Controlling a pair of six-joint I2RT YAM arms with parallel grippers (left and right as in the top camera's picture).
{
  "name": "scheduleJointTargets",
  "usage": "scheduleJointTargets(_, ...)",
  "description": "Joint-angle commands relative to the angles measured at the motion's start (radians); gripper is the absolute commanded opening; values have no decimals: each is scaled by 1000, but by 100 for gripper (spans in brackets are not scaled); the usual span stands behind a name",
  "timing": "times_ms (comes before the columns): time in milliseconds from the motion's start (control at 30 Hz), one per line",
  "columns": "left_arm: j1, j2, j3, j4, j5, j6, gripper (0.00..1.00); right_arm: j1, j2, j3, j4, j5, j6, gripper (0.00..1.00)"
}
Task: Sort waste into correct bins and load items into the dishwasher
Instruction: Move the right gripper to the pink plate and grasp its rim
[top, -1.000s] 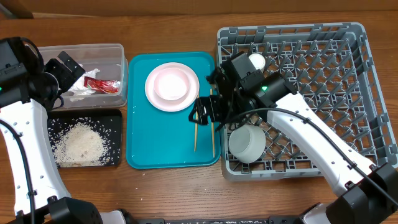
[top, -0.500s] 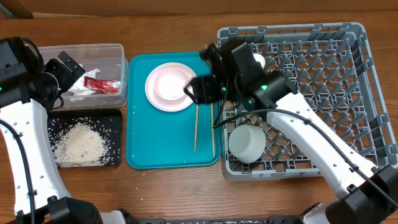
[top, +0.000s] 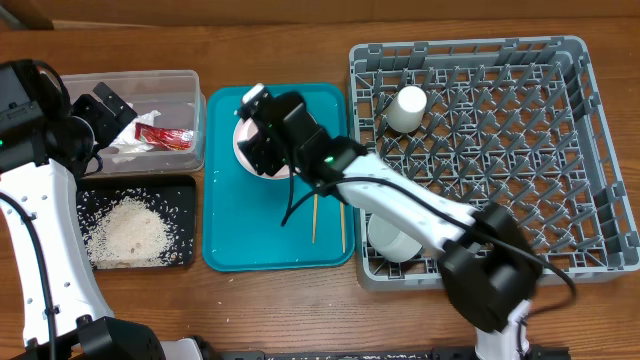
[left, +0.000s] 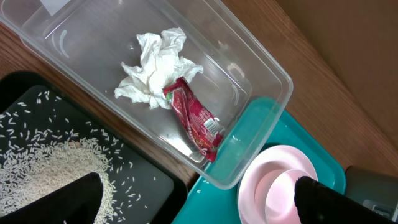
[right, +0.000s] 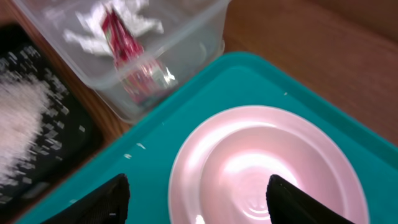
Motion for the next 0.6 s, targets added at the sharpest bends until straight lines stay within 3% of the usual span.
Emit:
scheduleJointTargets(0,3,3,26,2,8,-14,100,8,66,8,47,28,-126,70)
scheduleJointTargets(167,3,3,26,2,8,-14,100,8,129,8,80,29,-179,69)
scheduleJointTargets(567,3,3,26,2,8,-14,100,7,134,7,-2,33,-179,50)
